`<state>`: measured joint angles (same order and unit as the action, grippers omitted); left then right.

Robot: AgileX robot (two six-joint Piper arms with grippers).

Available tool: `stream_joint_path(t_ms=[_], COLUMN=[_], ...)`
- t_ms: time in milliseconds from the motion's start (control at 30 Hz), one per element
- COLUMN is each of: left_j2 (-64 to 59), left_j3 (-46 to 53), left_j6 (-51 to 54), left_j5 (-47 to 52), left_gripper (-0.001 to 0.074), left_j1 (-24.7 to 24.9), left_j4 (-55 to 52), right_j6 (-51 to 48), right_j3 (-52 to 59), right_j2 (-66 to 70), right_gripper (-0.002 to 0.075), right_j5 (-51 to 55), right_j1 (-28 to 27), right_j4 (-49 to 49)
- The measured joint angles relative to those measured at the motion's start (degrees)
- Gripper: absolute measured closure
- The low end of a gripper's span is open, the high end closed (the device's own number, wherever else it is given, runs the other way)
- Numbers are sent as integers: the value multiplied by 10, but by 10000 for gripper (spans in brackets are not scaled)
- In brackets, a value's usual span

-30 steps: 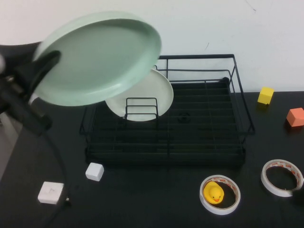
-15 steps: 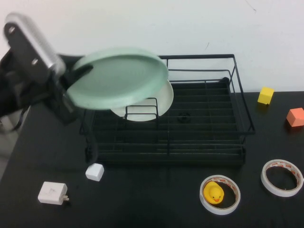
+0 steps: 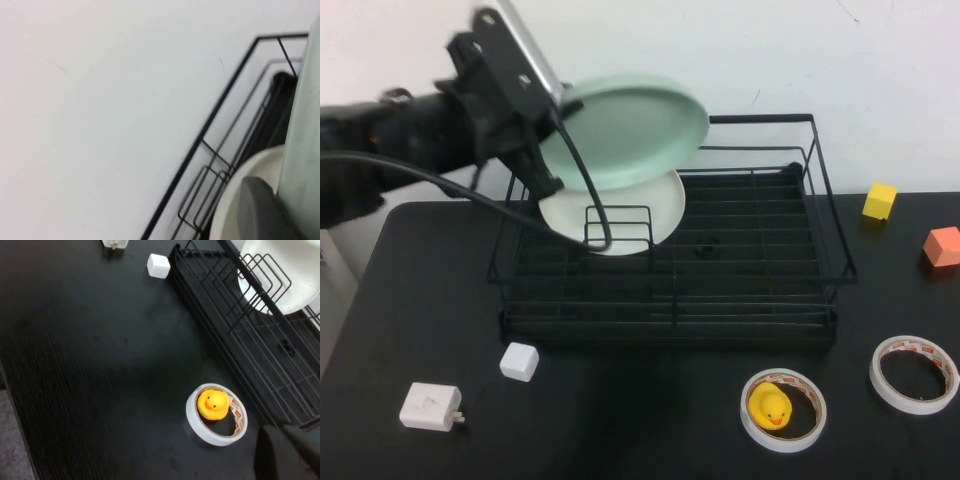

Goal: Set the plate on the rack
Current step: Place the plate on the rack

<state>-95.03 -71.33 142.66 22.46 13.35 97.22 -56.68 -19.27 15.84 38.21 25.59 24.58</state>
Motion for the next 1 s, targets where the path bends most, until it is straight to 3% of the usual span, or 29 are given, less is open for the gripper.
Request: stream_joint_path(t_ms=[500, 767, 1000], left_j2=[-37, 27, 21], left_j3=[-1, 2, 4], left_j6=[52, -17, -16], left_j5=[-41, -39, -36], left_gripper=[651, 651, 651], left_j1=[8, 8, 8], left_j4=[0, -3, -42], right_j6=[0, 0, 0], right_j3=[2, 2, 2], right_j2=[0, 0, 0], right_gripper=[726, 726, 726], right_j5=[-2, -2, -4], right_j1=[0, 0, 0], right_j4=[-7, -8, -8])
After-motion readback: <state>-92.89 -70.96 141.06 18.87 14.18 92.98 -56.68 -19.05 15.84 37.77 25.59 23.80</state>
